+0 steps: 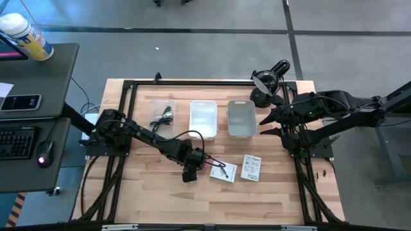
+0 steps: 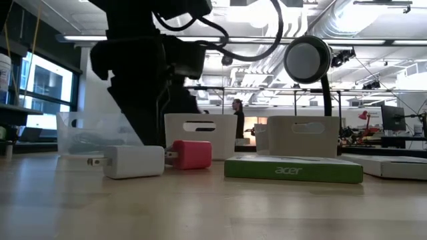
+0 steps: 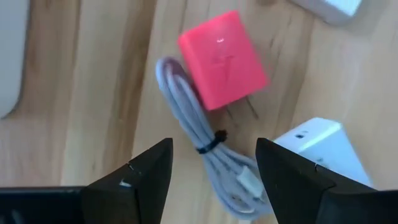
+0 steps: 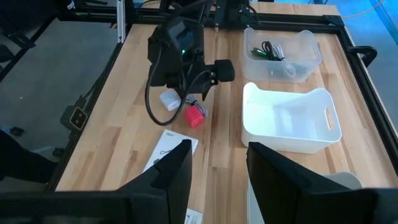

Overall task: Pick and place items into bin
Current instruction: Put the purple USB cord into the transparent bin

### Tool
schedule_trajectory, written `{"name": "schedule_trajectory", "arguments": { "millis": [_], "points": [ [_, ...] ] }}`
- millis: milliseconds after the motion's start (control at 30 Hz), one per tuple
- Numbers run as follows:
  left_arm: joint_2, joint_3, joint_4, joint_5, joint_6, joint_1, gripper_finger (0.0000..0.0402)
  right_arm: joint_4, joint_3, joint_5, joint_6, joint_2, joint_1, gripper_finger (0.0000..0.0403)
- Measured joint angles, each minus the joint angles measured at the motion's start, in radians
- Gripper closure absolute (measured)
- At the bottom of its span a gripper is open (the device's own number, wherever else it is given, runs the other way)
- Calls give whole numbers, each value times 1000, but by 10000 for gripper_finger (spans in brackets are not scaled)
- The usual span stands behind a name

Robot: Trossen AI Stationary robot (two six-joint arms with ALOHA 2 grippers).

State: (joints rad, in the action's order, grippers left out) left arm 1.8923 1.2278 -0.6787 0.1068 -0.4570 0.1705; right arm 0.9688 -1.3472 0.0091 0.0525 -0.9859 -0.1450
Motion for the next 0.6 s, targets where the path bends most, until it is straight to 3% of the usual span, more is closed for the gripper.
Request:
{"name": "schedule_trajectory", "arguments": {
  "millis": [600],
  "points": [
    [11,-17,-5,35,10,0,186,0,0,0,-5,0,0,258]
  ]
}}
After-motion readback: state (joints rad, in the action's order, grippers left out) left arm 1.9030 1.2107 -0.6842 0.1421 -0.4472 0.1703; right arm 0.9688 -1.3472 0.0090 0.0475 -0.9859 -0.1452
